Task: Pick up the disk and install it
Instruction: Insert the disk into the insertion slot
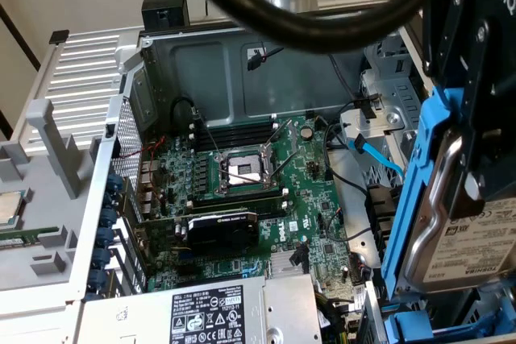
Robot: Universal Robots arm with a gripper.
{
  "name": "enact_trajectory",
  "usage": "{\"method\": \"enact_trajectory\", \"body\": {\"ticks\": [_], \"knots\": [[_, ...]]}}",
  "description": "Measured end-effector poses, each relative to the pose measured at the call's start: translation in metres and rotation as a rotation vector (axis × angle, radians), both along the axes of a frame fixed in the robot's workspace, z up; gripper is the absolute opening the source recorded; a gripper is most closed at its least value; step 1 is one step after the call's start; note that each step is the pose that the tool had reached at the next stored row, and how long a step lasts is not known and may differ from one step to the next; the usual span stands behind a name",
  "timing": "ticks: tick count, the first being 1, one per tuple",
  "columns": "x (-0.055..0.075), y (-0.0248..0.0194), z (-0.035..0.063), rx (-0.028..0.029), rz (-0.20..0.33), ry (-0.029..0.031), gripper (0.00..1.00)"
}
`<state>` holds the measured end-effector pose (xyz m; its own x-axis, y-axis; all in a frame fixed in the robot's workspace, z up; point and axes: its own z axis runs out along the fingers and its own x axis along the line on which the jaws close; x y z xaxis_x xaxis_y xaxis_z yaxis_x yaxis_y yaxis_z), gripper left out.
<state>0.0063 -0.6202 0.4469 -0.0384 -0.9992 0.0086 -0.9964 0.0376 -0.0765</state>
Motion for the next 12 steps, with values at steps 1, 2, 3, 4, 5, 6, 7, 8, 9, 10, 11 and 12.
{"method": "enact_trajectory", "body": {"ticks": [1,2,3,4,5,6,7,8,9,10,11,12], "knots": [[0.0001,0.0007,-0.0010,-0.0011,0.000,0.0001,0.37],[0.0003,0.0013,-0.0015,-0.0020,0.000,0.0004,0.37],[0.0004,0.0017,-0.0019,-0.0024,0.000,0.0006,0.37],[0.0005,0.0024,-0.0023,-0.0025,0.001,0.0010,0.37],[0.0007,0.0031,-0.0024,-0.0029,0.002,0.0012,0.37],[0.0009,0.0042,-0.0027,-0.0030,0.003,0.0014,0.37],[0.0010,0.0053,-0.0030,-0.0032,0.004,0.0016,0.37],[0.0010,0.0055,-0.0033,-0.0034,0.004,0.0019,0.37],[0.0009,0.0054,-0.0034,-0.0036,0.005,0.0022,0.37],[0.0009,0.0055,-0.0036,-0.0038,0.005,0.0024,0.37],[0.0009,0.0055,-0.0039,-0.0038,0.006,0.0025,0.37],[0.0009,0.0055,-0.0044,-0.0039,0.008,0.0025,0.37]]}}
